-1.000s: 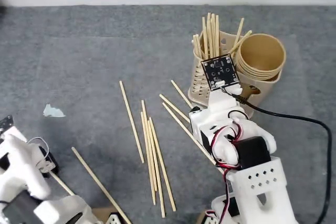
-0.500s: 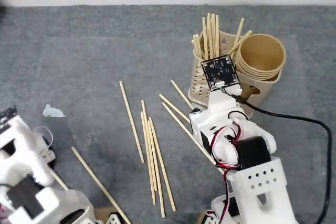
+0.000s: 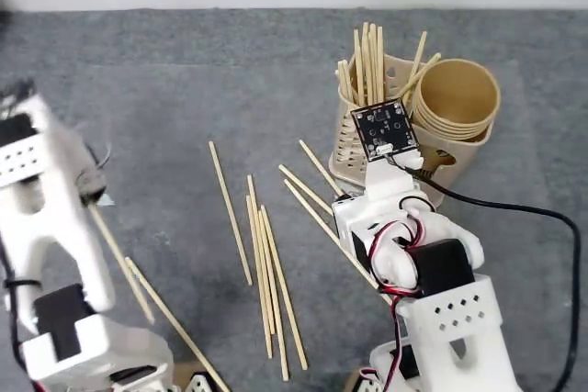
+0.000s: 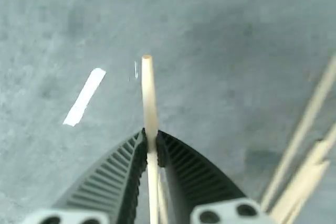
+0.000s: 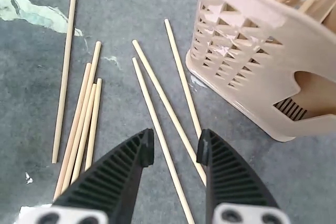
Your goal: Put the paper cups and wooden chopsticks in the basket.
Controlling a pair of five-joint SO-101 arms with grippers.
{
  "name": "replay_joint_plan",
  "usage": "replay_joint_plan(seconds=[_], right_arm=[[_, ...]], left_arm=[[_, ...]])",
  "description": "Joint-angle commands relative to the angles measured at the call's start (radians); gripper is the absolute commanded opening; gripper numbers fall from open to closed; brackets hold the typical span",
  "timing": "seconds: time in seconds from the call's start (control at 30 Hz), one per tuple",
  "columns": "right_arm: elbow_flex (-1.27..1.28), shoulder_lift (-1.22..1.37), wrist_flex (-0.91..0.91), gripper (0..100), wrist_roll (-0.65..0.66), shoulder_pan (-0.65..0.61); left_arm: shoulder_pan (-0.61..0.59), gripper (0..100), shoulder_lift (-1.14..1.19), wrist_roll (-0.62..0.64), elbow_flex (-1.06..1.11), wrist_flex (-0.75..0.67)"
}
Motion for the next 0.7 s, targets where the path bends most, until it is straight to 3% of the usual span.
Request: replay_joint_plan(seconds=[0.0,0.4,0.67], right_arm=[[-0.008,-0.035,0.007,14.3,0.012,-0.001],[-0.008,-0.035,0.166,14.3,0.091,0.059],[-0.008,-0.035,0.283,14.3,0.192,0.154]], left_arm=[[0.091,1,-0.014,0.058,-0.170,0.020],[0.325,1,-0.005,0.253,-0.633,0.003],[0.462,1,-0.005,0.388,-0.814,-0.261]])
